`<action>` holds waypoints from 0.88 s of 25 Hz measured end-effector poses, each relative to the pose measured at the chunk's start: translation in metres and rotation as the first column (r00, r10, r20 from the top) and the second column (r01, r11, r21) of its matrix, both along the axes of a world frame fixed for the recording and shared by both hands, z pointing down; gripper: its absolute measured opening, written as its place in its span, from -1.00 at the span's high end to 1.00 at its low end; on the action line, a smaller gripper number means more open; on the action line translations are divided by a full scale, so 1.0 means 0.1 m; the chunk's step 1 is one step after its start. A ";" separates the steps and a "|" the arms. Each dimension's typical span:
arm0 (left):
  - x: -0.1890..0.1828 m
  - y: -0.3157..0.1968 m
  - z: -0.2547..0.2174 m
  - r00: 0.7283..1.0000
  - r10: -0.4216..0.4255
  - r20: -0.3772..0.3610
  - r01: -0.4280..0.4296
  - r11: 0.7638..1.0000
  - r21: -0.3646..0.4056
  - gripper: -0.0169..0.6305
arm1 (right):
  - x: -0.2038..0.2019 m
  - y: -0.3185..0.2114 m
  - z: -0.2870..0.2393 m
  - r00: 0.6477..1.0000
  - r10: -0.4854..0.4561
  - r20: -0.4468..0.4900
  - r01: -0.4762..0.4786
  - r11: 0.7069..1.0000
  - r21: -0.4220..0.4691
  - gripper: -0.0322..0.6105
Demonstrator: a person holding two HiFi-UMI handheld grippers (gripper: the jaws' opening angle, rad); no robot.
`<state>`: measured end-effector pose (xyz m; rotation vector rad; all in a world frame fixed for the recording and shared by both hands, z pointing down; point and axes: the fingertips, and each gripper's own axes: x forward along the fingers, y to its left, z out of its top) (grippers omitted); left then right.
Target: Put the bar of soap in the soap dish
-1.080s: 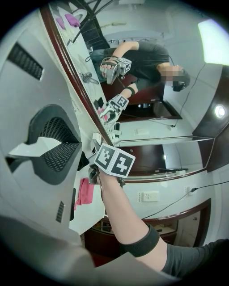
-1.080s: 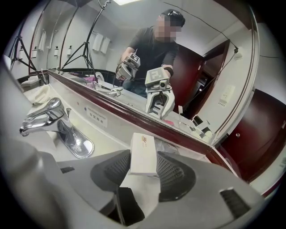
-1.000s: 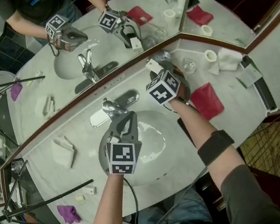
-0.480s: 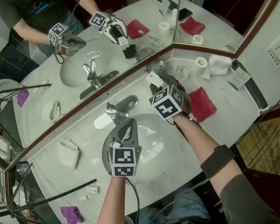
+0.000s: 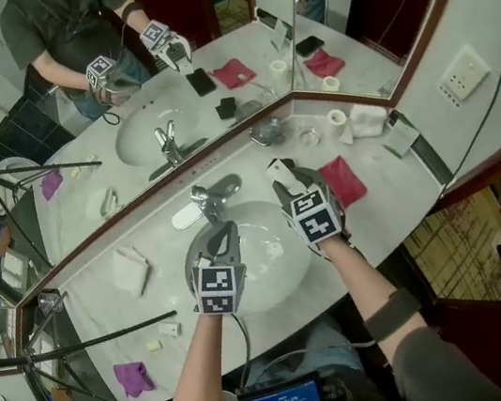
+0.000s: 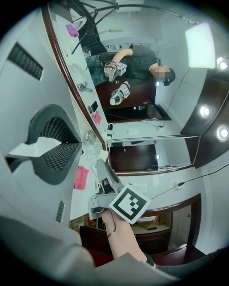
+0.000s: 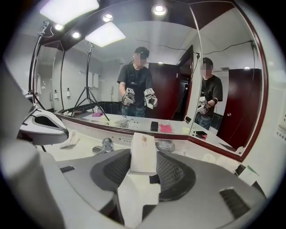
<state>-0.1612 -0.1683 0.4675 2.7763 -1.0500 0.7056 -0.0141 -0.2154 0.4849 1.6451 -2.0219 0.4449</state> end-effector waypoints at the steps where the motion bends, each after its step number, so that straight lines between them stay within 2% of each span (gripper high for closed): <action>1: -0.03 0.04 -0.03 1.000 0.002 -0.001 -0.002 1.000 0.003 0.95 | -0.02 0.09 -0.03 1.000 0.003 0.015 -0.003 1.000 0.005 0.28; 11: -0.34 0.41 -0.23 1.000 0.007 -0.028 -0.006 0.999 0.033 0.95 | -0.10 0.82 -0.14 0.995 0.043 0.088 -0.046 0.998 0.031 0.28; 15: -0.43 0.52 -0.31 0.999 0.034 -0.032 -0.032 0.998 0.047 0.95 | -0.15 1.00 -0.14 0.993 0.055 0.102 -0.058 0.998 0.025 0.28; 22: -0.49 0.59 -0.35 0.999 0.026 -0.040 -0.023 0.998 0.061 0.95 | -0.11 1.20 -0.03 0.990 0.093 0.109 -0.093 0.996 0.003 0.28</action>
